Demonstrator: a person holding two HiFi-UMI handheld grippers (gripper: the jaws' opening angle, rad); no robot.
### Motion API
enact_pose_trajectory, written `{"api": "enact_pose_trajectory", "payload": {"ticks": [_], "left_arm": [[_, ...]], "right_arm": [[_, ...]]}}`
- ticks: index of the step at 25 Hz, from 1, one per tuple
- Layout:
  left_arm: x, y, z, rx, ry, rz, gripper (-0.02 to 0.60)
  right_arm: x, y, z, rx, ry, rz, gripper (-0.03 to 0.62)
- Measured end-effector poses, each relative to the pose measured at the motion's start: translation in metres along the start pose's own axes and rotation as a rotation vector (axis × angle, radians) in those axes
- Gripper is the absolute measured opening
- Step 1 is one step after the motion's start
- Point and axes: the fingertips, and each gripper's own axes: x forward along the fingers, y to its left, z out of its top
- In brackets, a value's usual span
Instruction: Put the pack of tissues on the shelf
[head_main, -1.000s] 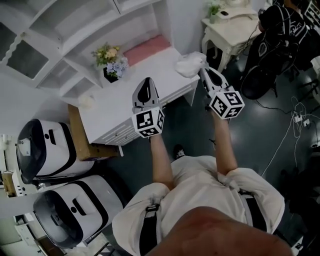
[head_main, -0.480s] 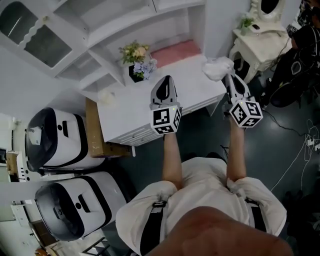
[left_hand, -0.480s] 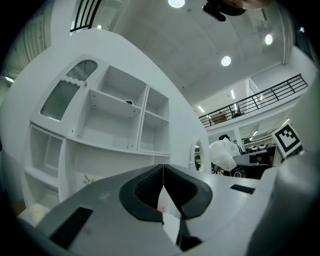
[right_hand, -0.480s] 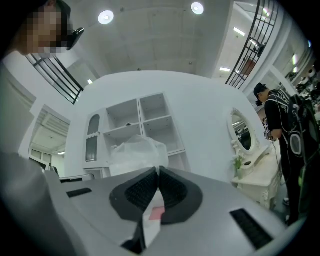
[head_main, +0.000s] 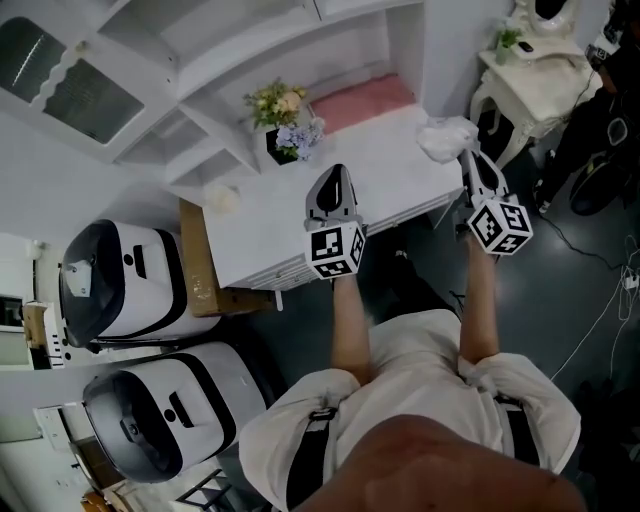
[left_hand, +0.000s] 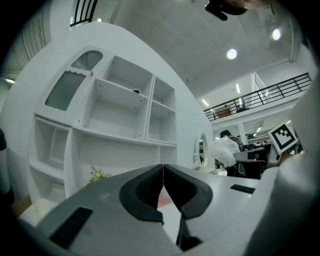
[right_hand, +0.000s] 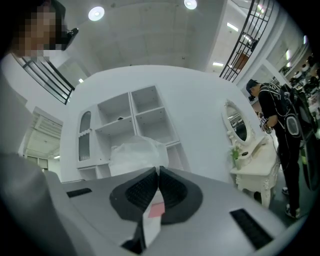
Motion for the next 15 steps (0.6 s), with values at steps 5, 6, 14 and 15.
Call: {"api": "enact_pose_trajectory", "payload": {"ticks": [5,6,14,15], "left_arm": [[0.017,0.02,0.018,0.015,-0.039,0.03,0.011],[0.021,0.022,0.02,0.018,-0.042,0.028,0.011],[0.057,0.027,0.025,0.034,-0.035,0.002,0.011],[0.061,0.028,0.026,0.039,-0.036,0.0,0.011]], "right_arm": [[0.033,0.008,0.005,0.001,-0.01,0.028,0.069],[0.038,0.007,0.006,0.004,-0.013,0.029,0.069],[0.081,0.002,0.012,0.024,-0.023,0.036,0.069],[0.087,0.001,0.013,0.027,-0.026,0.038,0.07]]}}
